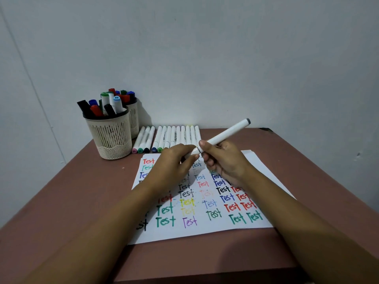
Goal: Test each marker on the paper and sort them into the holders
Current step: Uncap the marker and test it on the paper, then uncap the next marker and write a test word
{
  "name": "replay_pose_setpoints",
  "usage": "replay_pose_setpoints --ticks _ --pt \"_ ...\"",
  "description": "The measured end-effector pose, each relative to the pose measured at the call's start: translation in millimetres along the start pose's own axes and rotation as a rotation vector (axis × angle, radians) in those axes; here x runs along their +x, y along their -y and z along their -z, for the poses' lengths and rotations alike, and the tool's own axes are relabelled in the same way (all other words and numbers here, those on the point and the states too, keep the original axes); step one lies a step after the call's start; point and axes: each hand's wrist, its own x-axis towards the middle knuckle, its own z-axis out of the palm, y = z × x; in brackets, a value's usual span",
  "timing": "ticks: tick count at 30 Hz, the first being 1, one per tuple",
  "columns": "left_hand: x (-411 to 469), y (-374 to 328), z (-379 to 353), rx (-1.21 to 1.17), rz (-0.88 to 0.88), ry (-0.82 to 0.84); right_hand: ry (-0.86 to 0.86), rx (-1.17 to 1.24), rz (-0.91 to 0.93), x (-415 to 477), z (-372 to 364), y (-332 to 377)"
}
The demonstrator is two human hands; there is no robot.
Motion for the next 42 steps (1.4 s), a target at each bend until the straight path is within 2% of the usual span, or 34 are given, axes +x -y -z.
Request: replay_pose_setpoints --ticks 8,11,15,18,22,24,27,29,32,35,38,42 --pt "0 2 -6 0.069 -0.039 -0.075 -0.003 0.06 0.011 2 -4 -3" --pt "0 2 -7 0.027 0.009 -0.072 0.01 0.058 -0.023 1 -1 -3" --pt "6 -5 -5 -0.248 0.218 -0.082 0.002 0.073 -0.052 3 4 6" --pt "10 -5 -1 -0.442 0.334 -0.098 -0.036 0.187 -0.096 2 7 12" --pt "10 0 8 -0.627 0.463 -0.18 -0.193 0.34 -0.089 2 14 12" --pt "14 2 15 -0.779 0.515 -0.271 -0.282 0.166 -0.021 4 18 6" --pt "18 -2 32 -0.962 0.51 -0.427 -0.343 -0.51 0.163 3 18 -7" --pt "19 -2 44 -0.881 0.461 -0.519 -0.257 -0.84 0.267 1 17 -15" --pt "28 -1 65 -0.52 0.414 -0.569 -0.122 -1.095 0.295 3 20 -24" --pt "44 -1 95 -0.232 0.339 -0.586 -0.035 -1.178 0.314 4 22 -23" --pt "61 -2 131 -0.016 0.284 -0.619 -0.017 -1.172 0.338 4 20 -22" --pt "77 3 171 0.113 0.274 -0.674 -0.012 -1.195 0.331 7 17 -20"
